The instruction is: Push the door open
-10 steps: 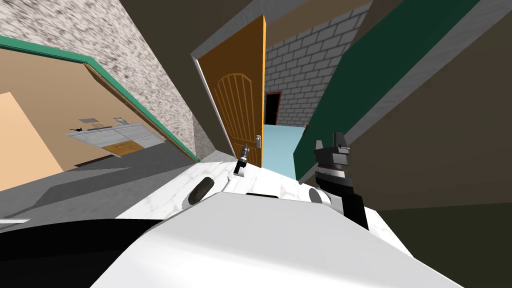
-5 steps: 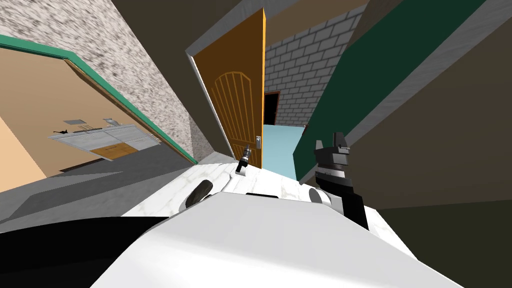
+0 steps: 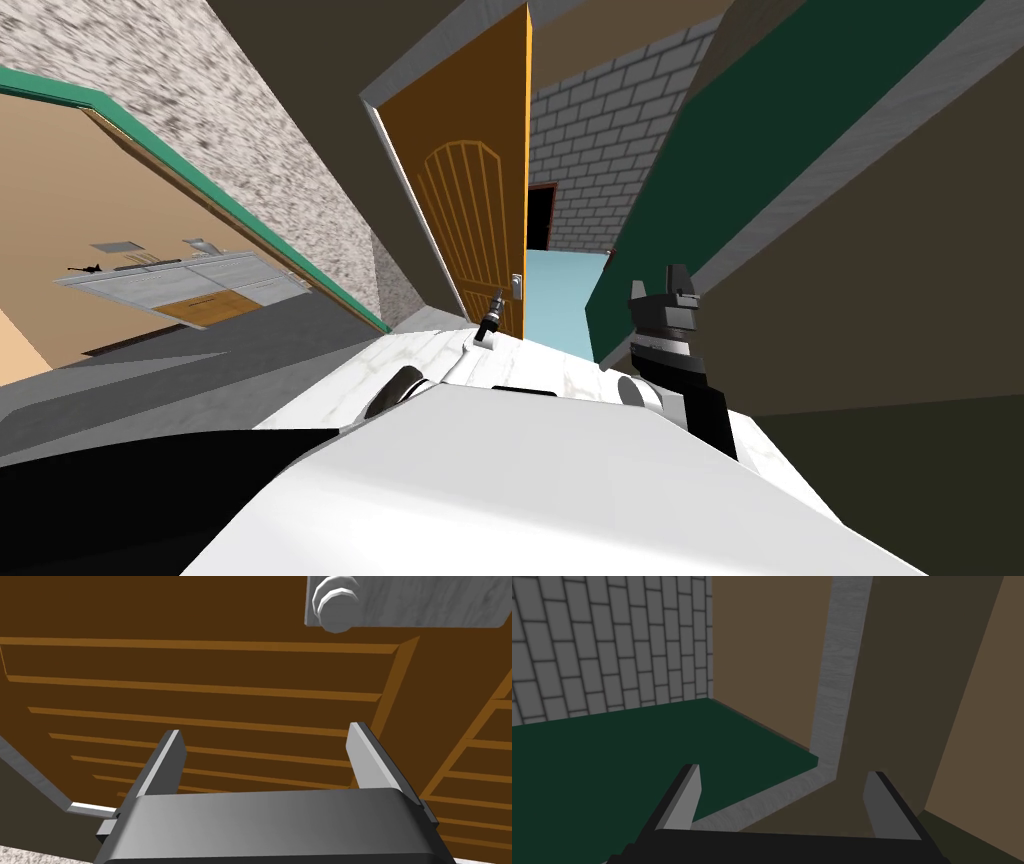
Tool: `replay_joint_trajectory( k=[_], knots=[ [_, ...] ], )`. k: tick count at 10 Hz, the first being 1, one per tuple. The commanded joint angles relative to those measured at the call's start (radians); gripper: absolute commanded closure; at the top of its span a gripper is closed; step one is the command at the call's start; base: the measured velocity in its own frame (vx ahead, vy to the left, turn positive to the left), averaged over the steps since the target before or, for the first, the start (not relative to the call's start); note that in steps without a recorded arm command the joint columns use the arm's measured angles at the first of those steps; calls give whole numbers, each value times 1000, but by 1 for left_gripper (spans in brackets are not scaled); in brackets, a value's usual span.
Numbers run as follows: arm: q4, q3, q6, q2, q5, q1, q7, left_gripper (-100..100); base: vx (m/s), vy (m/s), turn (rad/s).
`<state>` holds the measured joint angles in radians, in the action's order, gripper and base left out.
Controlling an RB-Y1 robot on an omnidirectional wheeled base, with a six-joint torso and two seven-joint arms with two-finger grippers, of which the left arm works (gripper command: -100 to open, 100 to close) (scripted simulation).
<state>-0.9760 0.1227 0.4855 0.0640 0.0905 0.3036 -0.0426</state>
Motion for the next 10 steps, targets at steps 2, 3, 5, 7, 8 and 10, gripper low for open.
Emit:
replay_joint_trajectory(
  k=[2, 3, 5, 7, 8, 10],
  knots=[
    [60, 2, 7, -4, -1, 29, 0, -100, 42, 21, -28],
    [91, 4, 4, -6, -1, 47, -2, -100, 43, 30, -40],
    [152, 8, -2, -10, -2, 84, -5, -100, 67, 46, -54],
    [202, 11, -6, -14, -3, 114, -8, -100, 64, 55, -47],
    [226, 12, -8, -16, -3, 128, -9, -100, 65, 45, -43],
    [264, 14, -12, -20, -4, 151, -11, -100, 56, 38, -34]
  ],
)
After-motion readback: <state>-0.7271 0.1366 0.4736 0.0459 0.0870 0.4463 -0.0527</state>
